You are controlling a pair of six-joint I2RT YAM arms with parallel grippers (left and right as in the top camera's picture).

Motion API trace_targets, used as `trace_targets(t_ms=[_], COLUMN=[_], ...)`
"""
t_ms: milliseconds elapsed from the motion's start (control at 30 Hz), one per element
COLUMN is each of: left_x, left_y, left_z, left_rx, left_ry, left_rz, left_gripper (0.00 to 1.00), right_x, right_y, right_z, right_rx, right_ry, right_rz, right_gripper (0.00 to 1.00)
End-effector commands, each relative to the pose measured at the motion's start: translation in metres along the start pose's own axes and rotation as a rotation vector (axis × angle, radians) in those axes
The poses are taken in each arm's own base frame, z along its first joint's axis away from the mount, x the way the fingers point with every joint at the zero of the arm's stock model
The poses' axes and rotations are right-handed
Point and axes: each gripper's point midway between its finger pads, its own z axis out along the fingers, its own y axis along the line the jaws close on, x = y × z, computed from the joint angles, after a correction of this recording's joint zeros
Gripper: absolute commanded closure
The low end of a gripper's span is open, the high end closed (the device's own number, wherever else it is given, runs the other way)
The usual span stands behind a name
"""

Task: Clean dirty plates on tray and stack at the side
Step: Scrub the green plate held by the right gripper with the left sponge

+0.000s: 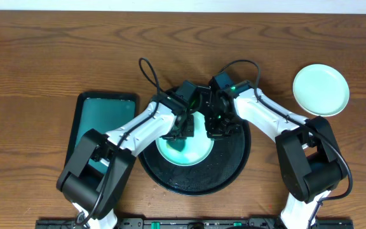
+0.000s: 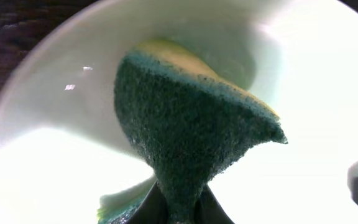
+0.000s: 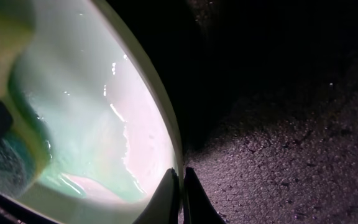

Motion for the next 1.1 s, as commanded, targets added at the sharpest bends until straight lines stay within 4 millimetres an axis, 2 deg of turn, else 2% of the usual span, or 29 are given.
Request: trace_targets(t_ms=[0, 133, 333, 600, 700, 767, 933, 1067], left_x=[0.026, 0.027, 0.021, 0.015, 0.022, 0.032, 0.063, 0.069], left_y=[-0.037, -0.062, -0.106, -0.123, -0.128, -0.123, -0.095, -0.060], left_z=[0.019, 0.027, 0.026, 0.017, 0.009, 0.010, 0.016, 0.030], left_rx=[0.144, 0.265, 0.508, 0.617, 0.667, 0.648, 0.513, 0.321], left_ry=[0.135, 0.173, 0.217, 0.229, 0.285, 0.336, 0.453, 0.428], left_rz=[-0.014, -0.018, -0.037, -0.042, -0.047, -0.070, -0.107, -0.102], left_gripper=[0.93, 0.93, 0.93, 0.93, 0.93, 0.93, 0.93, 0.93], right_x=[0.002, 0.004, 0.006, 0.007, 0.006, 0.007, 0.007, 0.007], right_y=[-0.003, -0.003, -0.004, -0.004, -0.004, -0.004, -0.004, -0.004], right_z=[-0.001, -0.001, -0.001, -0.001, -0.001, -0.001, -0.001, -0.001], right_rx=[0.006, 0.008, 0.012, 0.013, 0.013, 0.013, 0.012, 0.012], right_ry=[0.003, 0.010, 0.021, 0.022, 0.021, 0.022, 0.022, 0.021], right_rz=[0.007, 0.009, 0.013, 0.013, 0.014, 0.014, 0.013, 0.013], right_gripper=[0.99, 0.99, 0.99, 0.99, 0.99, 0.99, 0.99, 0.99])
